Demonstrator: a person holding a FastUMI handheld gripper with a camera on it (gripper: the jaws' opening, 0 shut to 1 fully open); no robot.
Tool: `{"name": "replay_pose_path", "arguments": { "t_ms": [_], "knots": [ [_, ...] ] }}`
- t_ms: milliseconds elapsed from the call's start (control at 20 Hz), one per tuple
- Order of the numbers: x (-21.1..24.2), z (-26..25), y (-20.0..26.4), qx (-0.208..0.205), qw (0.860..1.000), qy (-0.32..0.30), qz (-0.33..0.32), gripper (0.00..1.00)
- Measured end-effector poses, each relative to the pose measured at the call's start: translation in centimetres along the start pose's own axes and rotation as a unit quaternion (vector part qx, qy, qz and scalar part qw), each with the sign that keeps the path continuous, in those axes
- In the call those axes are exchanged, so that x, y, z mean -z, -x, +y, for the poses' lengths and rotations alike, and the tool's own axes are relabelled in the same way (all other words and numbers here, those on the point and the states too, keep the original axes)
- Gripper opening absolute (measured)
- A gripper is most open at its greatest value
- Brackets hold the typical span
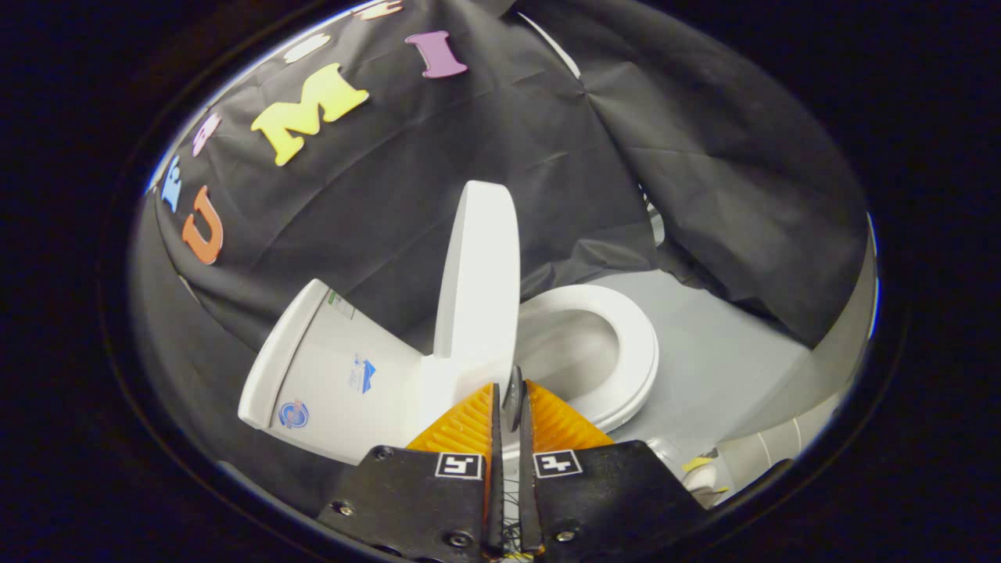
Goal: Open the toilet lid.
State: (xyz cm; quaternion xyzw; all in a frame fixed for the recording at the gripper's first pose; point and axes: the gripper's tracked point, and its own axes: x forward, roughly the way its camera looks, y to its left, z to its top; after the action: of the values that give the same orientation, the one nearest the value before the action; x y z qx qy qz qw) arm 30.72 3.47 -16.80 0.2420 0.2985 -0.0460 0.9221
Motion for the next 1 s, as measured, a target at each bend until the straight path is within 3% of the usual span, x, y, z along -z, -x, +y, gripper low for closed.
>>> {"name": "replay_pose_path", "arguments": {
  "t_ms": [1000],
  "knots": [
    [0.8, 11.4, 1.8, -0.003, 0.990, 0.136, -0.031, 0.11]
  ]
}}
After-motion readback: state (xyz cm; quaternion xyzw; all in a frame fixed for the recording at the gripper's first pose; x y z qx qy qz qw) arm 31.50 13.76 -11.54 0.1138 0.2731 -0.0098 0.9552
